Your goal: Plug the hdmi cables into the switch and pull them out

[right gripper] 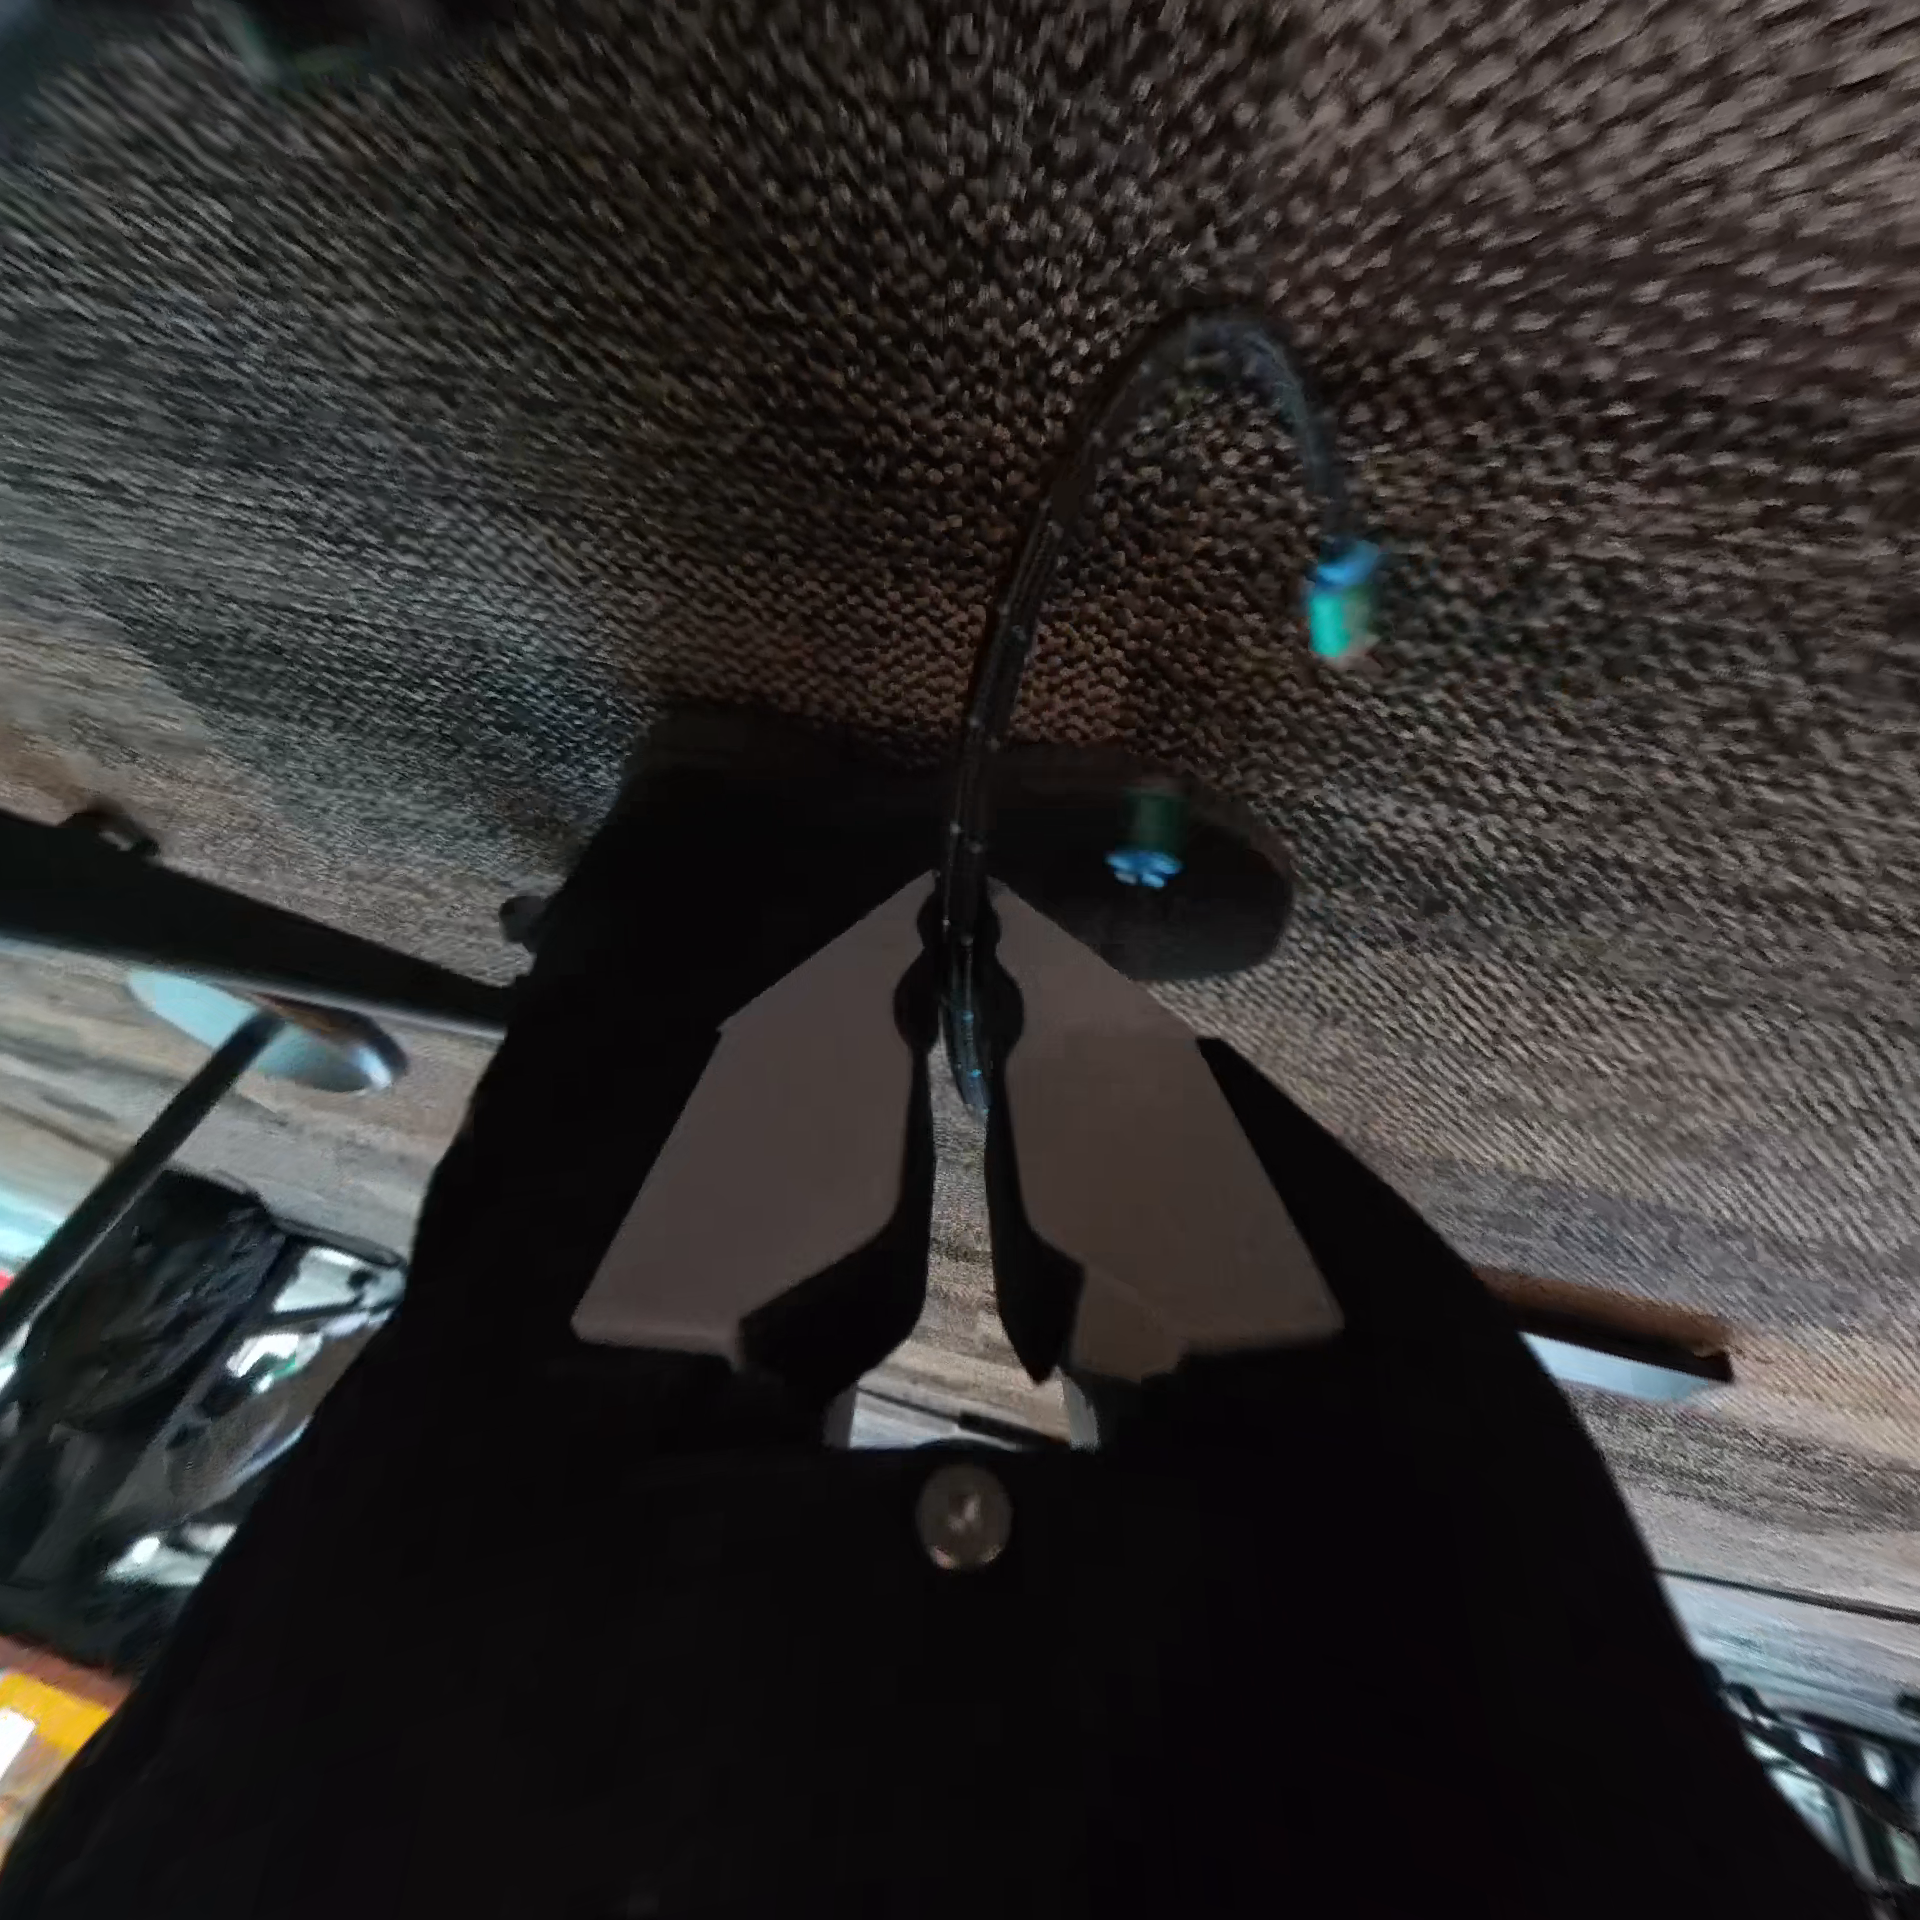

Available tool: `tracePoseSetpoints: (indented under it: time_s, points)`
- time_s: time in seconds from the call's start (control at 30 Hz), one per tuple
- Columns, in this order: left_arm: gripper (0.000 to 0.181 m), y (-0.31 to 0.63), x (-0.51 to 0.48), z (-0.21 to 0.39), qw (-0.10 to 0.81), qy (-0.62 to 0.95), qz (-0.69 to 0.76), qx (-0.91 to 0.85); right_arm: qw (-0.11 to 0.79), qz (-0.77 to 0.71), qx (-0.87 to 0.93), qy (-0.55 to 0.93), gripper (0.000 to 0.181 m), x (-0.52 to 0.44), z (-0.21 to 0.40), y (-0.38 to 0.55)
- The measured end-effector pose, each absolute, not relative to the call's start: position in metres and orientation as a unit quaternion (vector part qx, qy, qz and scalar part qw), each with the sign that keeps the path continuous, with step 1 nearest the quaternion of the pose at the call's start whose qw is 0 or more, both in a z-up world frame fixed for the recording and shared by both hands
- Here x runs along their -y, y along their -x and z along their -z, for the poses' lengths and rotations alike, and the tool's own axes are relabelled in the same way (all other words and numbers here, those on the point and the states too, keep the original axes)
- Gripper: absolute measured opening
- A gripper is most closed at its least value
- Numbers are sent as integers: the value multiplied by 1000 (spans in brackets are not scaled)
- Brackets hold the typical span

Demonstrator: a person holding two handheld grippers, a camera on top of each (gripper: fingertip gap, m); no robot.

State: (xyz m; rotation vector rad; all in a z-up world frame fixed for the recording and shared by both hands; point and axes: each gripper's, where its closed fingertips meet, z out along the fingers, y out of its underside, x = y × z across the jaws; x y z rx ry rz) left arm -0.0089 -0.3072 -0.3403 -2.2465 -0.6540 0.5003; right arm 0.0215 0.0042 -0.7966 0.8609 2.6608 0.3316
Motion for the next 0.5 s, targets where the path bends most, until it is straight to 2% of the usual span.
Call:
tracePoseSetpoints:
  time_s: [0.2, 0.5]
  points:
    - [27, 29, 281, 300, 425, 853, -211, 217, 92, -82, -947, -297, 0, 22, 667, -17]
    - [25, -3, 258, 265, 468, 840, -228, 151, -40, 46, -960, -272, 0, 99, 440, -104]
